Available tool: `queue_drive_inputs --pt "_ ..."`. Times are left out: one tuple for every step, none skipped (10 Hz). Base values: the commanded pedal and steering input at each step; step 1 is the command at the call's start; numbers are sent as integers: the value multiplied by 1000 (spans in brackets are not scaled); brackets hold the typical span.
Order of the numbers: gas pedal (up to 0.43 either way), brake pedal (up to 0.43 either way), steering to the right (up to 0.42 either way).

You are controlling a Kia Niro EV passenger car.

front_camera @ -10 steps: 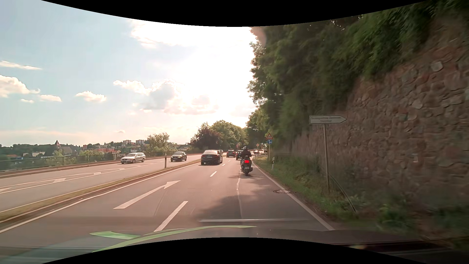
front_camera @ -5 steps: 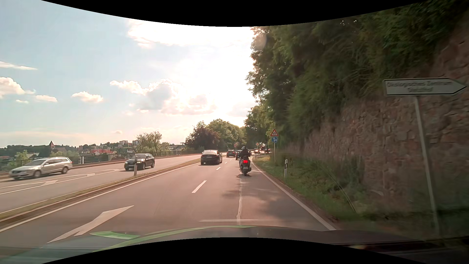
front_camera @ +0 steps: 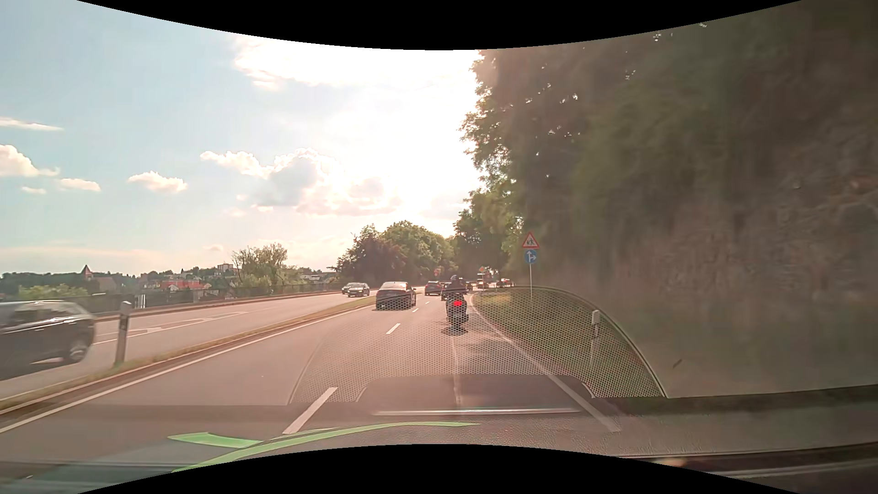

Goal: Follow the waypoints while adhering to traffic rules and regulations

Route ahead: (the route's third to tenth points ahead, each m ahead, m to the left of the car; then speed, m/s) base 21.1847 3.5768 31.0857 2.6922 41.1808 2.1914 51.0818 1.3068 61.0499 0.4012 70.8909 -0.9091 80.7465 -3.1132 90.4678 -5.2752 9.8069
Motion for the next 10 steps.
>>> queue_drive_inputs --pt "130 0 9" --pt "130 0 9" --pt "130 0 9" --pt "130 0 9" --pt "130 0 9" --pt "118 0 9" --pt "110 0 9" --pt "98 0 9" --pt "98 0 9" --pt "87 0 9"
